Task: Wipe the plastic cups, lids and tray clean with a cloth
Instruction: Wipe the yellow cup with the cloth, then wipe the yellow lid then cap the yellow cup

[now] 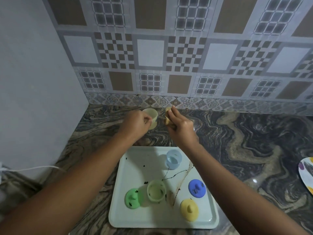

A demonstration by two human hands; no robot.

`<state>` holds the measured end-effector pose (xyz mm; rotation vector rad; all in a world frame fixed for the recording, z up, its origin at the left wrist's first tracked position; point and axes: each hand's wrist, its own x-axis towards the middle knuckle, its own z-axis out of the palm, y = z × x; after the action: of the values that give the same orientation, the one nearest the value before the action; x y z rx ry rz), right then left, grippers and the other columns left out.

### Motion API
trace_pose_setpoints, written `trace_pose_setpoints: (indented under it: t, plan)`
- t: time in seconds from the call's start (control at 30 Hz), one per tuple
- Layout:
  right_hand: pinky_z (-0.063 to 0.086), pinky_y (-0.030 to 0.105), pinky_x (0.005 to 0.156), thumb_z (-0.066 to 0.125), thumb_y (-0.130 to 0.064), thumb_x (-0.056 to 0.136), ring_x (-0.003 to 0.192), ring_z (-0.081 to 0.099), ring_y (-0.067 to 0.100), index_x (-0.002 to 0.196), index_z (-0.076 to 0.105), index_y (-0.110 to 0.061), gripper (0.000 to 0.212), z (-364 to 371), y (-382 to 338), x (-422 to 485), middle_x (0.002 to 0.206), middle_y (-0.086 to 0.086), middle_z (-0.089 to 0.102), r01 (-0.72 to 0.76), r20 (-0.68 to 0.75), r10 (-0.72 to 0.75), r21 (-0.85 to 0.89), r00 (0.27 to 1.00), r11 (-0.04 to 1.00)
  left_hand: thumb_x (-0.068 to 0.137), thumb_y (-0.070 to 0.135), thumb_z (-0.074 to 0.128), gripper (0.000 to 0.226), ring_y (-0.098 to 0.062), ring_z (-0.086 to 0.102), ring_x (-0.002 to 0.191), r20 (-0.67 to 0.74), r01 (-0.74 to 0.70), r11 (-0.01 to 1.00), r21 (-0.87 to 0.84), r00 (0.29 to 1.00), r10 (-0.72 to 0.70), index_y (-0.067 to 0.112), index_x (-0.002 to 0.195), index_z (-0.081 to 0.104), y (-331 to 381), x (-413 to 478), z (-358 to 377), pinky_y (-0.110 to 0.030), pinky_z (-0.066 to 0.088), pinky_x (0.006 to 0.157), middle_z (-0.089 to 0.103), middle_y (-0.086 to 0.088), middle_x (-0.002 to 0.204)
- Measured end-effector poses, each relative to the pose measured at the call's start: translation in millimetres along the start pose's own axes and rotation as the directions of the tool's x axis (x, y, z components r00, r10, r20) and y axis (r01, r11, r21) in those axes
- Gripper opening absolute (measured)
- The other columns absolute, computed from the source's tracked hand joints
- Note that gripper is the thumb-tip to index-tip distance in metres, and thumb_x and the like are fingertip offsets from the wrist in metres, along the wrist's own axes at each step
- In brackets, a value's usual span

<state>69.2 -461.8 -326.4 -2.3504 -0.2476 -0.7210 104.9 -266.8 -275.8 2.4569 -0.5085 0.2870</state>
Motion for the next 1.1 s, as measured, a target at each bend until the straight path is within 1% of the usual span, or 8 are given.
trace_pose_setpoints:
  t: [0.13,0.33,0.57,0.67,0.8,0.93,1.03,1.1]
  plan:
    - [0.056,0.053,0.099,0.073,0.005,0.082,0.121,0.063,0.048,0.13,0.065,0.005,0.049,28,21,8,0.144,0.032,0.053,-0.027,0.138,0.032,-0.038,0.99,0.999,0.087,0.027,0.065,0.018,-0.03,0.07,0.08,0.087,0.054,0.985,0.166,0.994,-0.069,0.017,0.093,0.078,-24,12,39,-0.042,0.06,0.071,0.076,-0.01,0.087]
    - [0.045,0.037,0.109,0.07,-0.003,0.088,0.127,0.061,0.042,0.135,0.063,0.002,0.048,54,38,9,0.147,0.03,0.05,-0.204,0.193,0.21,-0.052,0.958,0.978,0.091,0.032,0.059,0.022,-0.029,0.066,0.076,0.157,0.09,0.951,0.295,0.978,-0.141,0.017,0.087,0.075,-46,23,79,-0.034,0.054,0.071,0.071,-0.007,0.078]
    - [0.048,0.046,0.111,0.069,-0.008,0.089,0.13,0.058,0.043,0.137,0.062,-0.002,0.049,64,35,6,0.15,0.025,0.049,-0.285,0.227,0.289,-0.05,0.93,0.957,0.092,0.017,0.055,0.021,-0.035,0.066,0.085,0.243,0.136,0.95,0.28,0.948,-0.208,0.006,0.095,0.073,-57,20,109,-0.031,0.043,0.066,0.072,-0.016,0.09]
    - [0.055,0.041,0.098,0.068,-0.012,0.09,0.12,0.065,0.04,0.128,0.069,-0.003,0.04,69,36,4,0.143,0.026,0.058,-0.287,0.221,0.293,-0.059,0.93,0.956,0.091,0.016,0.056,0.02,-0.033,0.066,0.088,0.234,0.14,0.946,0.292,0.949,-0.213,0.007,0.096,0.072,-55,22,109,-0.032,0.047,0.069,0.071,-0.015,0.094]
    - [0.06,0.045,0.069,0.071,-0.006,0.084,0.087,0.072,0.042,0.102,0.072,0.003,0.02,65,32,3,0.11,0.025,0.07,-0.255,0.157,0.256,-0.026,0.954,0.967,0.088,0.022,0.062,0.028,-0.03,0.062,0.107,0.186,0.084,0.962,0.26,0.973,-0.135,0.011,0.112,0.071,-46,21,96,-0.037,0.053,0.087,0.066,-0.011,0.117]
    - [0.05,0.034,0.101,0.075,-0.005,0.087,0.124,0.063,0.039,0.123,0.07,0.004,0.038,48,22,-1,0.138,0.03,0.059,-0.29,0.097,0.286,0.031,0.953,0.956,0.089,0.036,0.065,0.049,-0.027,0.05,0.13,0.126,0.096,0.971,0.221,0.984,-0.126,0.019,0.134,0.059,-33,12,68,-0.041,0.042,0.104,0.046,-0.006,0.148]
    - [0.041,0.025,0.11,0.077,-0.01,0.087,0.131,0.06,0.031,0.13,0.068,-0.003,0.044,23,8,-18,0.144,0.021,0.056,-0.304,0.045,0.301,0.108,0.953,0.947,0.087,0.038,0.067,0.054,-0.03,0.057,0.122,0.081,0.07,0.993,0.099,0.994,-0.078,0.018,0.136,0.057,-16,-7,42,-0.046,0.046,0.103,0.048,-0.007,0.147]
    - [0.047,0.033,0.111,0.078,-0.009,0.087,0.13,0.06,0.027,0.129,0.069,-0.003,0.043,4,-3,-37,0.143,0.02,0.059,-0.306,-0.019,0.314,0.171,0.949,0.937,0.086,0.037,0.068,0.05,-0.026,0.062,0.114,0.026,0.029,1.0,-0.007,0.999,-0.029,0.017,0.131,0.061,2,-26,28,-0.043,0.051,0.097,0.056,-0.006,0.138]
